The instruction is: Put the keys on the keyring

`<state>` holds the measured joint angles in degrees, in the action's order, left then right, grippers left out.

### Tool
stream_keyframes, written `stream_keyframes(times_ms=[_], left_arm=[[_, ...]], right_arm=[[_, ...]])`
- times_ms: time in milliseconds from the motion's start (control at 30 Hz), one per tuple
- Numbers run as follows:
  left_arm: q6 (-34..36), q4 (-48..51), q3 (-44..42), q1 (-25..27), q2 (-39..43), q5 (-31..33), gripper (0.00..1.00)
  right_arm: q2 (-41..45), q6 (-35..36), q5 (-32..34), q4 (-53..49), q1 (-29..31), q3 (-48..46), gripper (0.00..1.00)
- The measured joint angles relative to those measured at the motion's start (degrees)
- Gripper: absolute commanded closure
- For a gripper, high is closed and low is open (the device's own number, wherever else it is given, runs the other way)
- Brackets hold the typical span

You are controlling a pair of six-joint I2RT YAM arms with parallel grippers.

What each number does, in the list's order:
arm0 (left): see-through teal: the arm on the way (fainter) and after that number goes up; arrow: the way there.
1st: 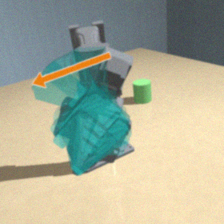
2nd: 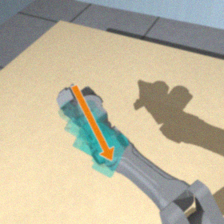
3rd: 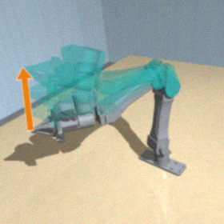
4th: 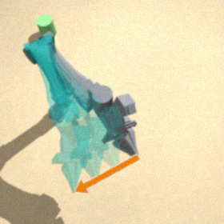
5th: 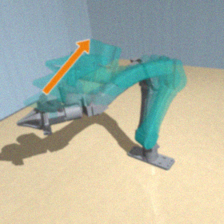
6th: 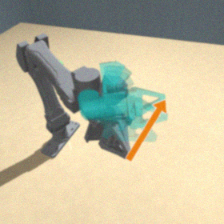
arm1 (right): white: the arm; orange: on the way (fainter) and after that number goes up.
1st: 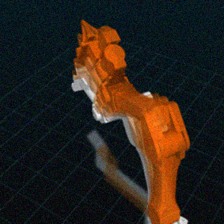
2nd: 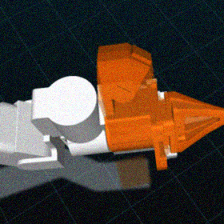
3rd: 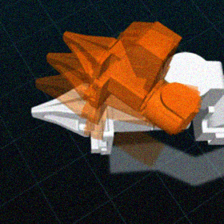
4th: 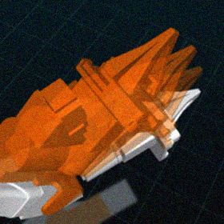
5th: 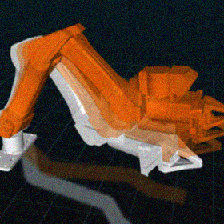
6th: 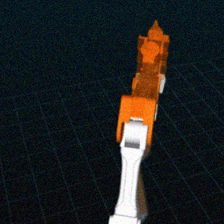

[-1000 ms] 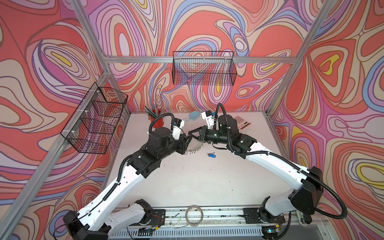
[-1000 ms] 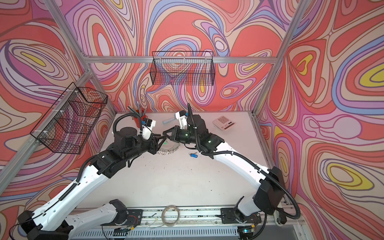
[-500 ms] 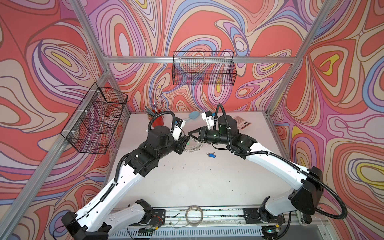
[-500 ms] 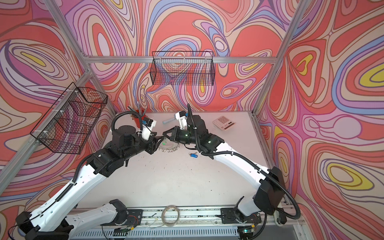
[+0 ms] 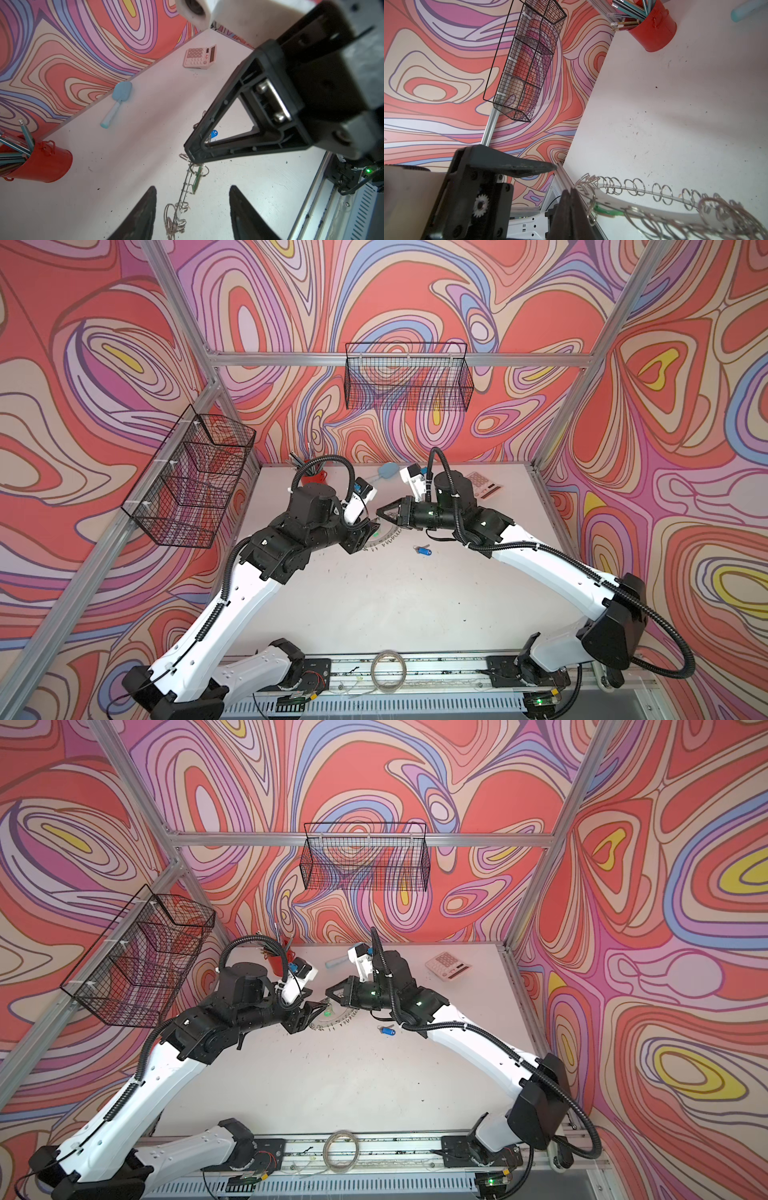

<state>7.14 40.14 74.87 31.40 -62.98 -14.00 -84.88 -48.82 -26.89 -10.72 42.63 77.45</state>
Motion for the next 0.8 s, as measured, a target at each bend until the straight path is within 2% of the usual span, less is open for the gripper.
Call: stream_keyframes(times_ms=[233, 500, 633, 800], left_arm=[[0.83, 0.83, -0.42, -2.60, -1.29, -4.26, 0.45], [1.51, 0.70, -1.42, -3.65, -3.50, -7.13, 0.52], [1.68, 0.44, -1.68, -4.44, -4.50, -8.20, 0.59], [1.64, 0.11, -2.67, -4.87, -4.68, -9.16, 0.75]], right_arm=[[0.24, 0.55, -0.59, -0.35, 0.00, 0.48, 1.00], [0.24, 0.52, -1.73, -0.09, 0.00, 0.48, 1.00], [0.31, 0.52, -2.27, 0.04, 0.00, 0.48, 1.00], [0.35, 0.46, -3.02, 0.98, 0.00, 0.50, 1.00]])
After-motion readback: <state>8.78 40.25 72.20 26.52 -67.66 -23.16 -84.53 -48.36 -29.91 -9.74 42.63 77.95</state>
